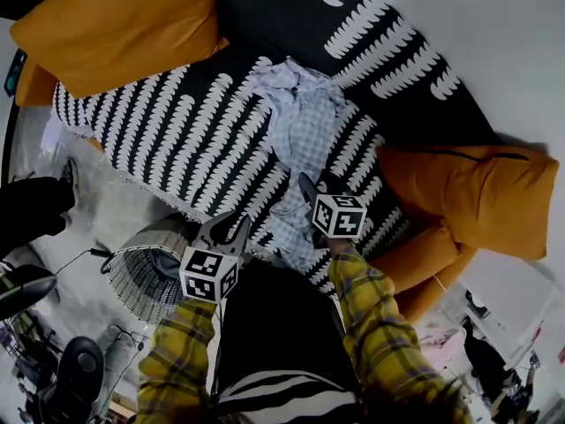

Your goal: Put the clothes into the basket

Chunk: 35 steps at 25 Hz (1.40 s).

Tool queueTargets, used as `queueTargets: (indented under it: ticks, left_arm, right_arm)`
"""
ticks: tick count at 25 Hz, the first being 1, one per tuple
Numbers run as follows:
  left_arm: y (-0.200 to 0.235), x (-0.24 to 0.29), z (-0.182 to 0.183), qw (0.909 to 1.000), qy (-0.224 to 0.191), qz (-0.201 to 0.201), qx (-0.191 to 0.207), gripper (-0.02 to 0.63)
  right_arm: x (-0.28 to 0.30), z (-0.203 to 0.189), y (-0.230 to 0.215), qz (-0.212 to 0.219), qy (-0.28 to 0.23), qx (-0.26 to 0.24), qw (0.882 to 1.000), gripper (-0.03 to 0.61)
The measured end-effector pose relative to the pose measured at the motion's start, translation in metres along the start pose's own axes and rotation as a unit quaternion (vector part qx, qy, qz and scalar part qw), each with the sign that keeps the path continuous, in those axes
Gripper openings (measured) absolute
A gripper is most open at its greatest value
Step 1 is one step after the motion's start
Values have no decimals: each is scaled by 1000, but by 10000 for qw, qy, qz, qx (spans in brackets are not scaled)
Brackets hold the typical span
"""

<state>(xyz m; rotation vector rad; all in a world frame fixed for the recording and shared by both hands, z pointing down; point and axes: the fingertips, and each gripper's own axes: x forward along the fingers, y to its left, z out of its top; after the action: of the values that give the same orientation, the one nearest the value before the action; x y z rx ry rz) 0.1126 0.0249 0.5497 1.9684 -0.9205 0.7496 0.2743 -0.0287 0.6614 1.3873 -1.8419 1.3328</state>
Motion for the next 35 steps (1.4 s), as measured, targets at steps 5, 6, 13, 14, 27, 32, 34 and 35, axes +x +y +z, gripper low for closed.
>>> queueTargets:
  ticks: [5, 6, 13, 14, 27, 32, 34, 35]
  left_arm:
    - [11, 1, -1, 9999, 118, -52, -9, 60]
    - [12, 2, -1, 9999, 114, -47, -28, 60]
    - [13, 10, -10, 10000, 36, -22, -22, 60]
    - [13, 10, -10, 10000, 27, -38, -21, 60]
    - [16, -25, 2, 9980, -451, 81, -437, 60]
    - [6, -50, 6, 9967, -722, 56, -359, 60]
    - [-4, -69, 7, 9966, -778, 32, -282, 60]
    - [-9, -78, 11, 9959, -863, 35, -272, 60]
  right_arm:
    - [20, -4, -3, -257, 93, 7, 9996, 303]
    - [24, -3, -3, -236, 105, 4, 9997, 305]
    - [52, -8, 2, -493, 205, -328, 9980, 304]
    - [53, -11, 0, -616, 253, -427, 9969, 295]
    - [28, -1, 23, -437, 211, -961, 9942, 77]
    - [-3, 11, 52, -199, -67, -1174, 9929, 74]
    - [-27, 14, 66, -148, -162, -1147, 9932, 74]
    - [-38, 20, 72, -121, -236, -1159, 9929, 74]
